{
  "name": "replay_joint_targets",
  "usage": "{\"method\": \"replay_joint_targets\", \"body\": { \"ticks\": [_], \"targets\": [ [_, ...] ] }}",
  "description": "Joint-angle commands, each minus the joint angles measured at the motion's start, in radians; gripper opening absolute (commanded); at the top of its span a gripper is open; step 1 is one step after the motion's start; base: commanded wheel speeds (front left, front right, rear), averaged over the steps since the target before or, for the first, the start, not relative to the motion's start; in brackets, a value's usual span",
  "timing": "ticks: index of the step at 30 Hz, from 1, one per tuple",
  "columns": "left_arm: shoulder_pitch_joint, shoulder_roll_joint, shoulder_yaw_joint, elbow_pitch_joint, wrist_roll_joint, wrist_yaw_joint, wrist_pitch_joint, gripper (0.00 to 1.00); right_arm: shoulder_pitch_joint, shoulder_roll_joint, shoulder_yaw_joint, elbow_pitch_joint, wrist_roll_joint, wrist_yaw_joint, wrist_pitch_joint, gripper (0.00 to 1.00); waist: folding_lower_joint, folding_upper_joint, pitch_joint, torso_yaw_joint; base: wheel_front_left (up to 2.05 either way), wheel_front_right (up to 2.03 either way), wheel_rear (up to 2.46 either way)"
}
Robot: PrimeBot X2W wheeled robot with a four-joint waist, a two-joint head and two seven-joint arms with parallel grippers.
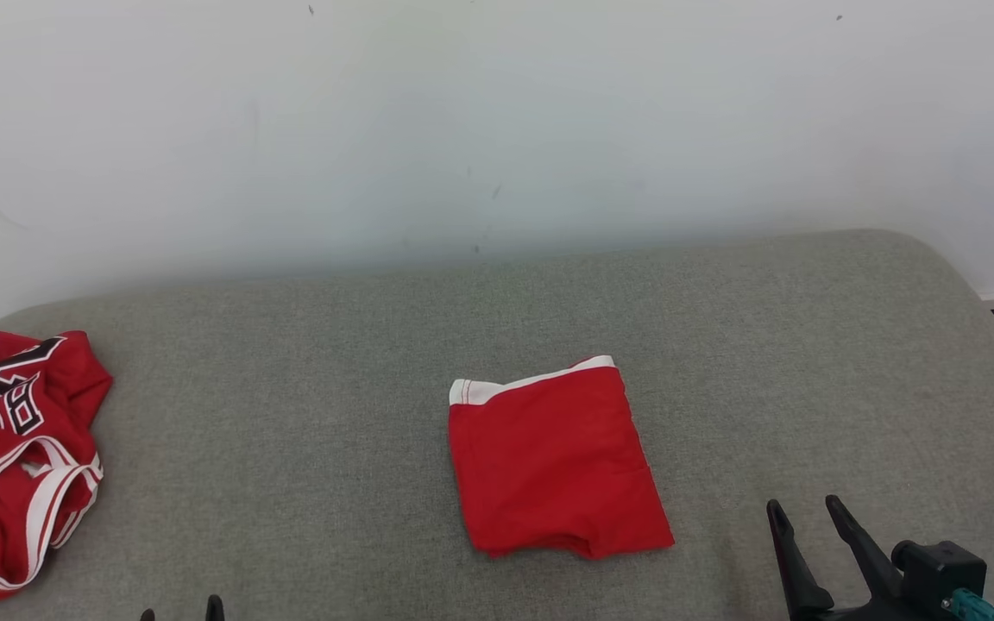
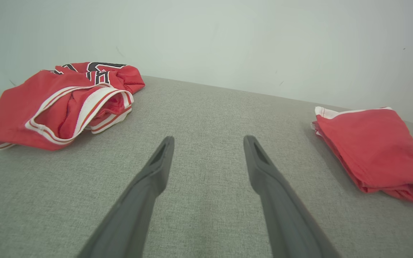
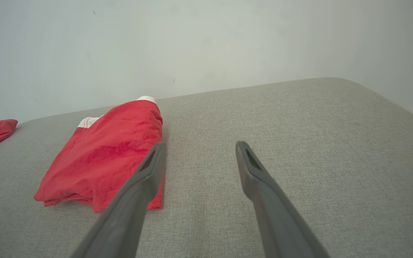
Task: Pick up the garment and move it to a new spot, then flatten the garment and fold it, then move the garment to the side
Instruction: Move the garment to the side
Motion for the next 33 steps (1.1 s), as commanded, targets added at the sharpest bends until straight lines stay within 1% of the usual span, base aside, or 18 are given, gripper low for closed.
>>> {"method": "replay_joint_targets", "body": {
  "ticks": [1,13,16,18,22,24,25,29,30,33],
  "targets": [
    [0.008,-0.001,0.001,0.003,0.002,0.0,-0.003,1.0,0.003,0.002,0.002,0.002,0.006,-0.002,0.001,1.0,-0.0001,0.0,0.001,0.002,0.0,0.0,0.0],
    [0.001,-0.001,-0.011,0.008,0.001,-0.001,-0.003,1.0,-0.005,0.006,-0.003,0.009,0.013,-0.002,0.006,1.0,-0.0001,0.0,0.012,0.02,0.0,0.0,0.0],
    [0.001,-0.001,-0.017,0.006,-0.003,-0.001,-0.003,1.0,-0.015,0.009,-0.005,0.02,0.02,-0.002,0.045,1.0,-0.0001,0.0,0.015,0.026,0.0,0.0,0.0],
    [0.002,-0.001,-0.022,0.004,-0.005,0.0,-0.003,1.0,-0.032,0.011,-0.002,0.026,0.031,-0.002,0.104,1.0,-0.0001,0.0,0.017,0.032,0.0,0.0,0.0],
    [-0.003,-0.001,-0.035,0.004,-0.012,0.004,-0.003,1.0,-0.089,0.001,0.0,0.022,0.038,-0.002,0.256,1.0,-0.0001,0.0,0.025,0.048,0.0,0.0,0.0],
    [-0.005,-0.001,-0.042,0.002,-0.016,0.006,-0.003,1.0,-0.124,0.006,-0.02,0.027,0.037,-0.002,0.342,1.0,-0.0001,0.0,0.032,0.059,0.0,0.0,0.0],
    [-0.005,-0.001,-0.047,0.002,-0.018,0.006,-0.003,1.0,-0.14,0.017,-0.047,0.043,0.038,-0.002,0.4,1.0,-0.0001,0.0,0.036,0.066,0.0,0.0,0.0],
    [-0.018,-0.001,-0.062,0.008,-0.022,0.004,-0.003,1.0,-0.222,0.034,-0.085,0.047,-0.007,-0.002,0.596,1.0,-0.0001,0.0,0.049,0.102,0.0,0.0,0.0],
    [-0.018,-0.001,-0.062,0.008,-0.022,0.004,-0.003,1.0,-0.222,0.034,-0.085,0.047,-0.007,-0.002,0.596,1.0,-0.0001,0.0,0.049,0.102,0.0,0.0,0.0],
    [-0.022,-0.001,-0.079,0.006,-0.024,0.009,-0.003,1.0,-0.259,0.048,-0.107,0.047,-0.046,-0.002,0.713,1.0,-0.0001,0.0,0.062,0.134,0.0,0.0,0.0]
  ]
}}
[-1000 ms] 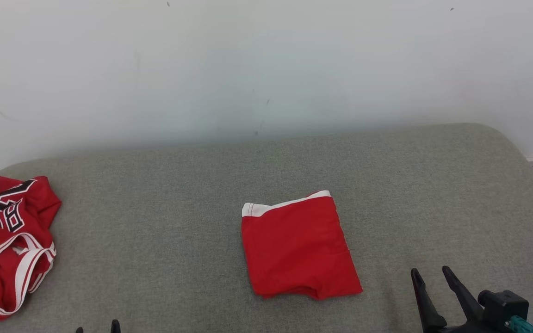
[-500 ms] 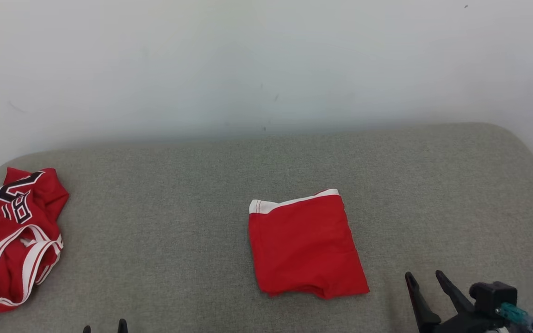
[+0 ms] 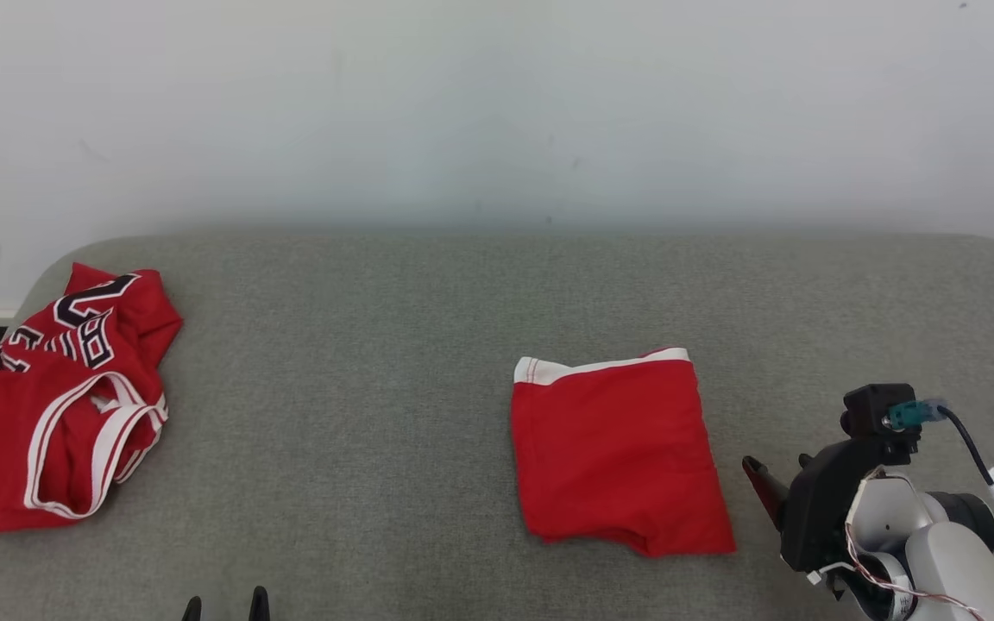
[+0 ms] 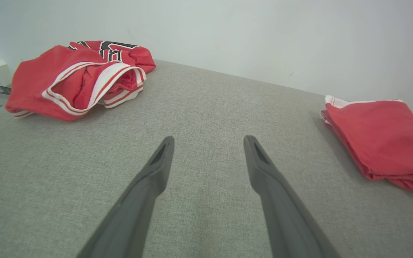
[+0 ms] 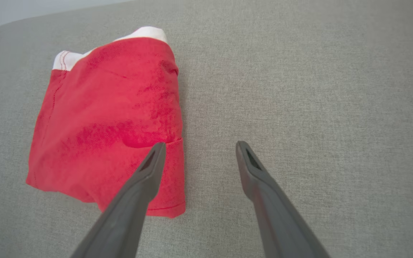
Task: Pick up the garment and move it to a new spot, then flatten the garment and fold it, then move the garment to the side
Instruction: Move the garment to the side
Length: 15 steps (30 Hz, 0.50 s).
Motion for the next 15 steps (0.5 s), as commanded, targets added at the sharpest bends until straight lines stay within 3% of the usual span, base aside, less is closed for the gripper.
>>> {"method": "replay_joint_targets", "body": {
  "ticks": [1,6,15],
  "targets": [
    [-0.009,-0.001,-0.004,-0.001,-0.009,0.004,-0.003,1.0,-0.01,0.007,-0.003,0.001,-0.016,-0.002,0.023,1.0,-0.0001,0.0,0.018,0.033,0.0,0.0,0.0],
    [-0.03,-0.001,-0.018,-0.006,-0.006,0.003,-0.003,1.0,-0.064,0.021,-0.037,0.005,-0.055,-0.002,0.19,1.0,-0.0001,0.0,0.058,0.085,0.0,0.0,0.0],
    [-0.063,-0.001,-0.057,-0.022,-0.015,0.008,-0.003,1.0,-0.124,0.042,-0.102,0.028,-0.126,-0.002,0.277,1.0,-0.0001,0.0,0.134,0.157,0.0,0.0,0.0]
  ]
}}
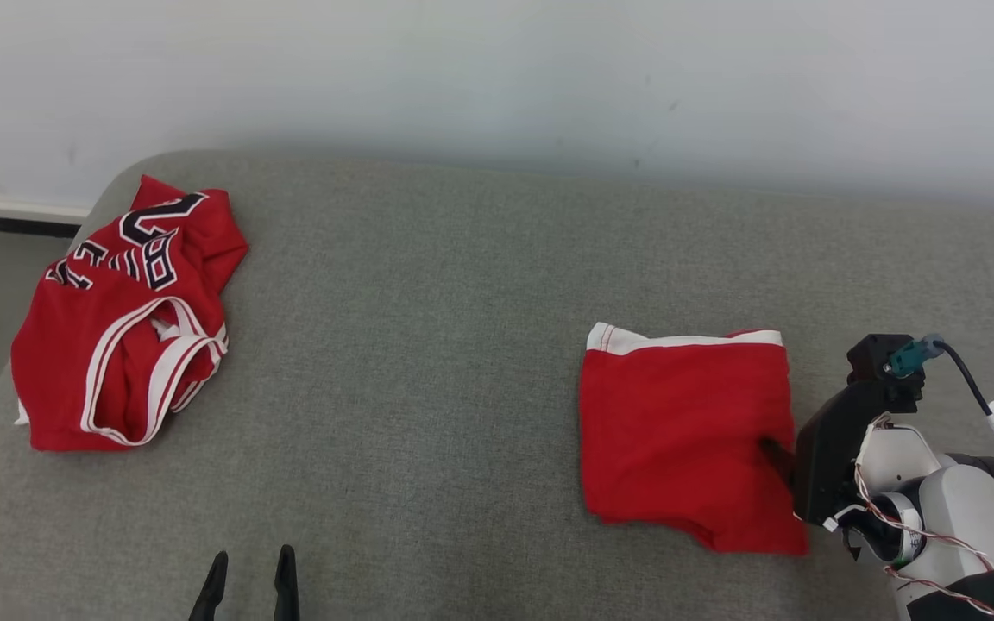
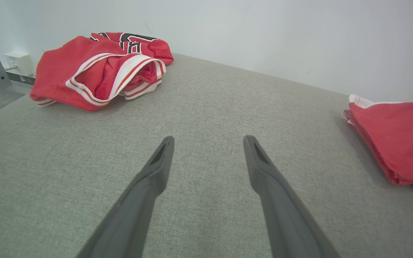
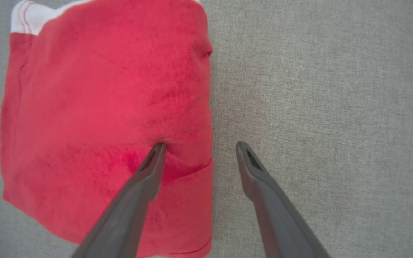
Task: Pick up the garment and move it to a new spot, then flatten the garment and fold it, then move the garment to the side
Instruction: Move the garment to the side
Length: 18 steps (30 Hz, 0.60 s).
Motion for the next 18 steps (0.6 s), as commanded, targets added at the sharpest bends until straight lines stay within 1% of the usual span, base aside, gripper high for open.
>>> {"method": "replay_joint_targets", "body": {
  "ticks": [1,9,10,11,12,18],
  "targets": [
    [-0.012,-0.001,-0.004,-0.005,-0.013,0.002,-0.003,1.0,-0.01,-0.001,-0.006,0.003,-0.012,-0.002,0.003,1.0,-0.0001,-0.0001,0.044,0.04,0.0,0.0,0.0],
    [-0.048,-0.001,-0.037,-0.018,-0.015,0.007,-0.003,1.0,-0.044,-0.003,-0.023,0.04,-0.037,-0.002,0.031,1.0,-0.0001,-0.0001,0.101,0.074,0.0,0.0,0.0],
    [-0.052,-0.001,-0.042,-0.021,-0.013,0.009,-0.003,1.0,-0.043,-0.011,-0.019,0.042,-0.048,-0.002,0.035,0.91,-0.0001,-0.0001,0.107,0.076,0.0,0.0,0.0],
    [-0.055,-0.001,-0.047,-0.023,-0.013,0.01,-0.003,1.0,-0.042,-0.017,-0.016,0.043,-0.053,-0.002,0.034,0.48,-0.0001,-0.0001,0.111,0.076,0.0,0.0,0.0],
    [-0.058,-0.001,-0.05,-0.024,-0.012,0.009,-0.003,1.0,-0.043,-0.022,-0.014,0.044,-0.056,-0.002,0.035,0.01,-0.0001,-0.0001,0.114,0.075,0.0,0.0,0.0],
    [-0.064,-0.001,-0.052,-0.038,-0.003,0.012,-0.003,1.0,-0.041,-0.061,-0.001,0.029,-0.065,-0.003,0.045,0.0,-0.0001,-0.0001,0.121,0.039,0.0,0.0,0.0]
  ]
}}
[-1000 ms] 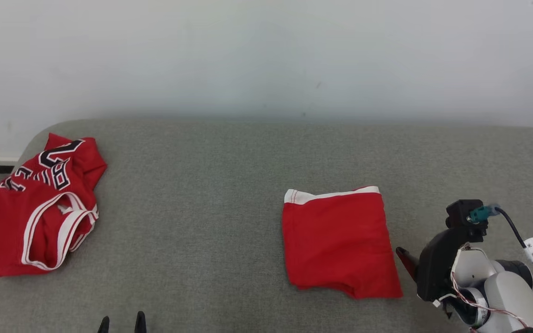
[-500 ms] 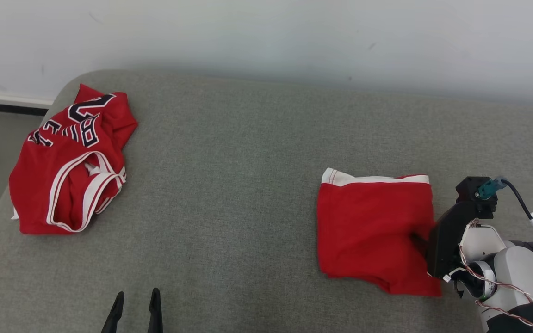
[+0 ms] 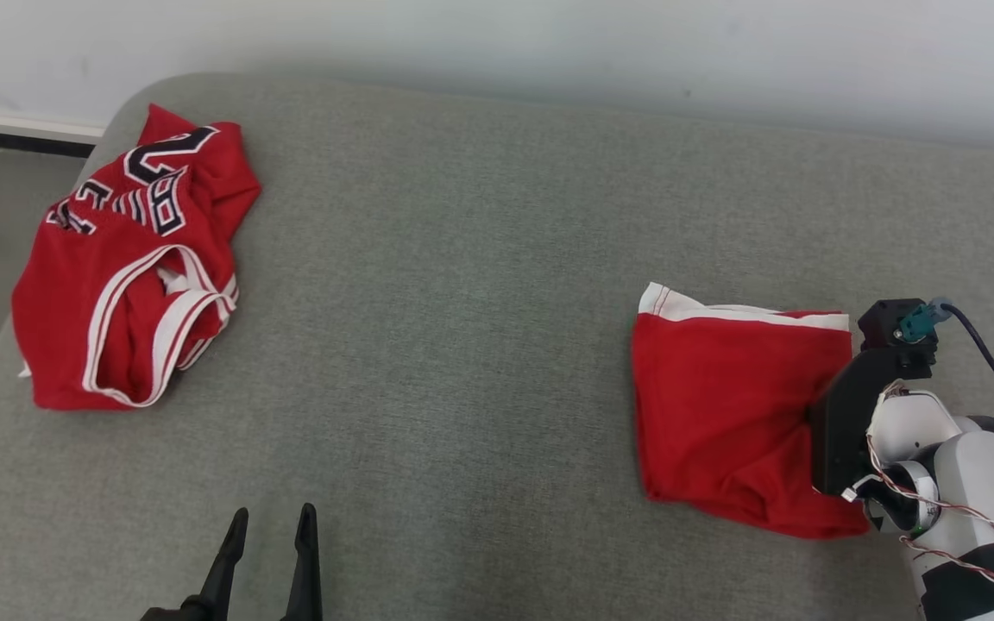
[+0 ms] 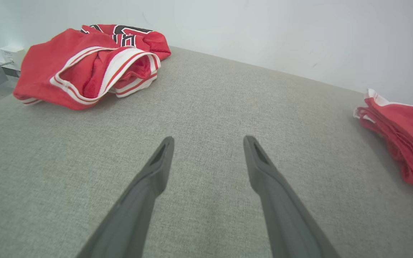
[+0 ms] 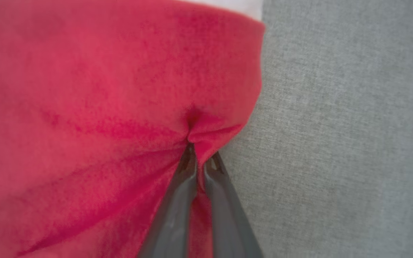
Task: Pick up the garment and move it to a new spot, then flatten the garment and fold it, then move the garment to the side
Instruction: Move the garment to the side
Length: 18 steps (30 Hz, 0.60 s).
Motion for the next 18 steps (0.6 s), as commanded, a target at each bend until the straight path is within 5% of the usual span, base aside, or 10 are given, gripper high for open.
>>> {"method": "replay_joint_targets", "body": {
  "ticks": [1,10,18],
  "targets": [
    [-0.009,-0.001,0.001,-0.005,0.011,0.001,-0.003,1.0,0.021,-0.027,-0.004,0.011,-0.01,-0.004,0.011,0.0,0.0,-0.0001,0.0,-0.024,0.0,0.0,0.0],
    [-0.031,-0.001,0.001,-0.031,0.024,-0.005,-0.003,1.0,-0.001,-0.09,0.078,-0.04,0.006,-0.004,0.003,0.0,0.0,-0.0001,0.025,-0.111,0.0,0.0,0.0],
    [-0.099,-0.001,0.006,-0.1,0.072,-0.016,-0.003,1.0,-0.105,-0.277,0.22,-0.081,0.045,-0.004,-0.077,0.0,0.0,-0.0001,0.144,-0.243,0.0,0.0,0.0]
  ]
}}
